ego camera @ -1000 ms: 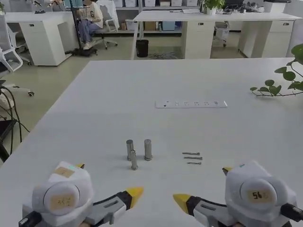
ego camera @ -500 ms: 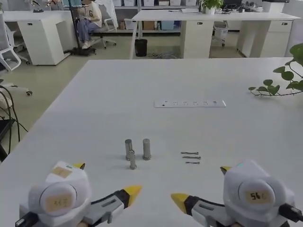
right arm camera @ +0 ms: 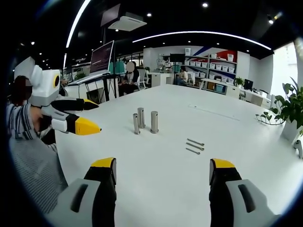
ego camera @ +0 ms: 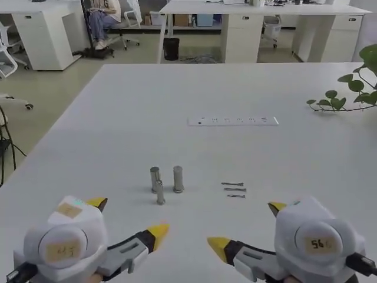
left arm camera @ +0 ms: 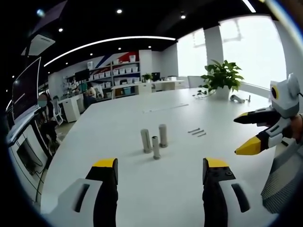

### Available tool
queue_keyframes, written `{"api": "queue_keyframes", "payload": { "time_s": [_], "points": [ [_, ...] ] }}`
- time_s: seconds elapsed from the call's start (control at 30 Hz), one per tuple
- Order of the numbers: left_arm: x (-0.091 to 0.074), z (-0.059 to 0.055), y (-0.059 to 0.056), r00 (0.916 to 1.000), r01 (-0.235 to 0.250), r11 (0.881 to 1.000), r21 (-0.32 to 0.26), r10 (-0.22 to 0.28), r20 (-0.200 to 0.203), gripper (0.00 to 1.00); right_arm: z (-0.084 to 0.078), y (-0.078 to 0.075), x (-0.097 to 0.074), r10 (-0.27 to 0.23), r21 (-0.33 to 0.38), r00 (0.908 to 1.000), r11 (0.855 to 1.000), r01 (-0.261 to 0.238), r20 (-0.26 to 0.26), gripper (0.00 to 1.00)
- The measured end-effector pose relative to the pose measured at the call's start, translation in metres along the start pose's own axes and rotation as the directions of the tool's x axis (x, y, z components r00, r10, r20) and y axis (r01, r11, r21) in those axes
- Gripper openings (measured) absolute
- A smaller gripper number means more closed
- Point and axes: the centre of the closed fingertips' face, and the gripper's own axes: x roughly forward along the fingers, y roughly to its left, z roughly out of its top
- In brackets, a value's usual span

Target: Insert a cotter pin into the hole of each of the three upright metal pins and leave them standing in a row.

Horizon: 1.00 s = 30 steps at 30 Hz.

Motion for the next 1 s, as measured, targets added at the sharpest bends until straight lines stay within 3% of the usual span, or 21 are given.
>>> {"api": "queue_keyframes", "payload": {
  "time_s": [0.37, 0.67, 0.9, 1.0],
  "points": [
    [0.024, -0.001, -0.001, 0.9998, 0.005, 0.999, -0.032, -0.006, -0.019, 0.61, 0.002, -0.007, -0.002, -0.018, 0.027, 0.9998, 0.999, 0.018, 0.010, 0.78],
    [0.047, 0.003, 0.008, 0.9998, -0.005, 0.999, -0.048, 0.004, -0.018, 0.51, 0.001, -0.011, -0.003, -0.029, 0.052, 0.9996, 0.998, 0.029, 0.007, 0.77],
    [0.063, -0.002, 0.016, 0.9993, -0.023, 0.999, -0.033, 0.022, -0.030, 0.39, 0.000, -0.011, -0.003, -0.026, 0.071, 0.9997, 0.997, 0.026, 0.003, 0.77],
    [0.069, -0.004, 0.017, 0.9990, -0.022, 0.999, -0.032, 0.021, -0.039, 0.39, -0.001, -0.011, -0.003, -0.023, 0.082, 0.9997, 0.996, 0.023, -0.002, 0.77]
  ]
}}
